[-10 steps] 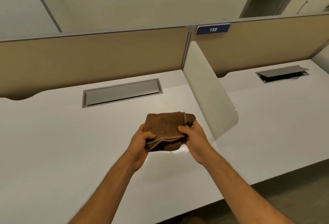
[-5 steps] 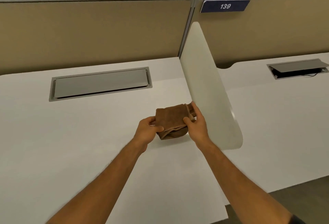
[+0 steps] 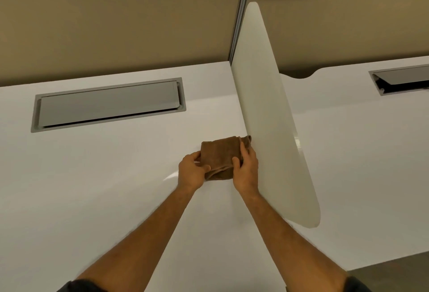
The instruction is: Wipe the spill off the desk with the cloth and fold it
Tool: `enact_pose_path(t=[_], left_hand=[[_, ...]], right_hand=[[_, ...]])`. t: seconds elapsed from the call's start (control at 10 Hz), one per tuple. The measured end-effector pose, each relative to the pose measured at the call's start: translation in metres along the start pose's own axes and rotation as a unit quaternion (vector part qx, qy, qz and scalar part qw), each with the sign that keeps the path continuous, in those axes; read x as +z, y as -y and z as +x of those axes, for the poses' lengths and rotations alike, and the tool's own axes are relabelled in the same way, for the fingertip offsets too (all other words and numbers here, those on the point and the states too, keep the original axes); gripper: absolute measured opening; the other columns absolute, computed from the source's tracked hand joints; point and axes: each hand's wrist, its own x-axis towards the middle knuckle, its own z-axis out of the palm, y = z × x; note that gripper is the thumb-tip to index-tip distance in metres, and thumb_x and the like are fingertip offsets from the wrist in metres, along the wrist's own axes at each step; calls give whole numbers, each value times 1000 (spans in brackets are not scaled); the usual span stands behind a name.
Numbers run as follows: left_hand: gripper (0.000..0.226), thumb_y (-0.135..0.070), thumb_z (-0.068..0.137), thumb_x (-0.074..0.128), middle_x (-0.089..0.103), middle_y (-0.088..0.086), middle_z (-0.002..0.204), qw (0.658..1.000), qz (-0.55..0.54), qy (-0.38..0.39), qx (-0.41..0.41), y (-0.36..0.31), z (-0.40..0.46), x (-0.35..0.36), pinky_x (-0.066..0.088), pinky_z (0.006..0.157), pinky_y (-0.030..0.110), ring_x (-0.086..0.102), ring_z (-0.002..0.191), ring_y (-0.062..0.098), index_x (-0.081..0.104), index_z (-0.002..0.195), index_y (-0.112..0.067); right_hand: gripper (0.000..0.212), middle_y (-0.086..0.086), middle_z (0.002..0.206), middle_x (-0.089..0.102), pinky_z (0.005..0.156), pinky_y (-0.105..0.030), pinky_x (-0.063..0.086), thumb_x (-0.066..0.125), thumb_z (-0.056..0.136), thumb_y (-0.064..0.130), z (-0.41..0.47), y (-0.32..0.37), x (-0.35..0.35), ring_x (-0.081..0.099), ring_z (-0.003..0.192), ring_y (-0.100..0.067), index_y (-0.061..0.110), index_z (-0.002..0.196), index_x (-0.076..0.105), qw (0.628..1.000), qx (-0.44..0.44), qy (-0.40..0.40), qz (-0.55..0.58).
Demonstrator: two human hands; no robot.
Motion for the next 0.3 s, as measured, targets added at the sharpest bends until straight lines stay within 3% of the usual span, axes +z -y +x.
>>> enact_pose_path(t=[0.2, 0.3], left_hand=[[57, -6, 91, 77, 67, 14, 137, 999, 41, 12, 13, 4, -17, -14, 52, 101, 35, 66, 123, 32, 57, 145, -4], [62, -11, 92, 79, 62, 11, 144, 998, 58, 5, 26, 4, -31, -24, 49, 107, 37, 63, 129, 29, 54, 148, -7]], right_hand=[[68, -13, 169, 16, 127, -46, 17, 58, 102, 17, -15, -1, -5, 14, 154, -33, 17, 161, 24, 993, -19, 46, -109], [62, -14, 165, 26, 125, -48, 23, 60, 100, 15, -30, 3, -8, 22, 152, -32, 13, 156, 34, 995, -33, 9, -94]])
